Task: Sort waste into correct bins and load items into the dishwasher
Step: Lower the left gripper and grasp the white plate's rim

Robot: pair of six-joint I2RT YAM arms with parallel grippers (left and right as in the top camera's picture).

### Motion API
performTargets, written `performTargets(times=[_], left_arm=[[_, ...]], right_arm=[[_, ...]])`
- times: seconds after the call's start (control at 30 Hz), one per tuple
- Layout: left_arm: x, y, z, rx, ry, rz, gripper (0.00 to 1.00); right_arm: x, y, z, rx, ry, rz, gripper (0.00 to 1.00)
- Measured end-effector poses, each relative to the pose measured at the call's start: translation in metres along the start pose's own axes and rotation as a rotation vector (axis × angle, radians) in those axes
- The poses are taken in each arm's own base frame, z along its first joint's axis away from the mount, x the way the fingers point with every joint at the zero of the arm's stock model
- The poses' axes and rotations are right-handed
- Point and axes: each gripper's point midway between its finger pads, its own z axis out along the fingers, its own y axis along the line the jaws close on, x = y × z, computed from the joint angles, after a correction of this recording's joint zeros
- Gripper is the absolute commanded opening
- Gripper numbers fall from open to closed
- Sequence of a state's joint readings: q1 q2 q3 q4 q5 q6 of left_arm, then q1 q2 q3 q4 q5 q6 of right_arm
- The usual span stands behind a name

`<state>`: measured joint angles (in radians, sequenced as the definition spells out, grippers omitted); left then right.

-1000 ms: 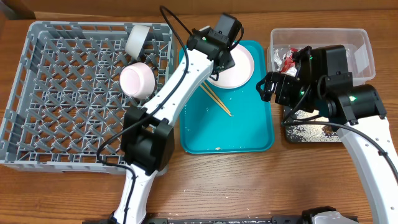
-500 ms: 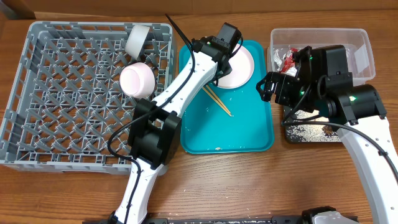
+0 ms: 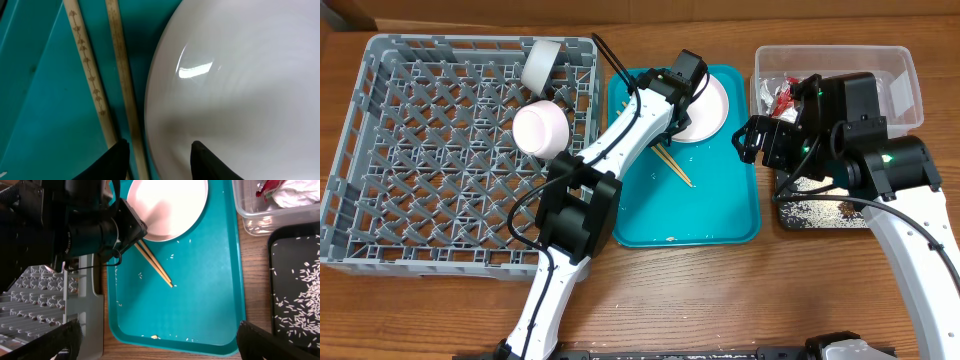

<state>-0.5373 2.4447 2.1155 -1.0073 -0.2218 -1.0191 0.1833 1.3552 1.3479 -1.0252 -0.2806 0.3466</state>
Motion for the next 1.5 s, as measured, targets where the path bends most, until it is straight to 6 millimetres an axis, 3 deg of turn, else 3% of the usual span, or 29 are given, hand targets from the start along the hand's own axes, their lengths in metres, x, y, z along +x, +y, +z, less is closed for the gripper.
performTargets(times=[1.03, 1.27, 1.37, 1.5], left_arm=[[-0.008, -0.006, 0.006, 0.018, -0.041, -0.009, 0.32], [-0.005, -0.005, 0.012, 0.008, -0.035, -0.009, 0.19], [-0.005, -0.005, 0.012, 0.009, -0.036, -0.01, 0.05], [-0.007, -0.008, 0.011, 0.019, -0.042, -0.021, 0.04]], right_arm=[[0.0, 0.0, 0.0, 0.001, 0.0, 0.0, 1.0], [0.0, 0.0, 0.0, 0.0, 0.0, 0.0, 1.0], [0.0, 0.0, 0.0, 0.0, 0.0, 0.0, 1.0], [0.0, 0.0, 0.0, 0.001, 0.0, 0.001, 1.0]])
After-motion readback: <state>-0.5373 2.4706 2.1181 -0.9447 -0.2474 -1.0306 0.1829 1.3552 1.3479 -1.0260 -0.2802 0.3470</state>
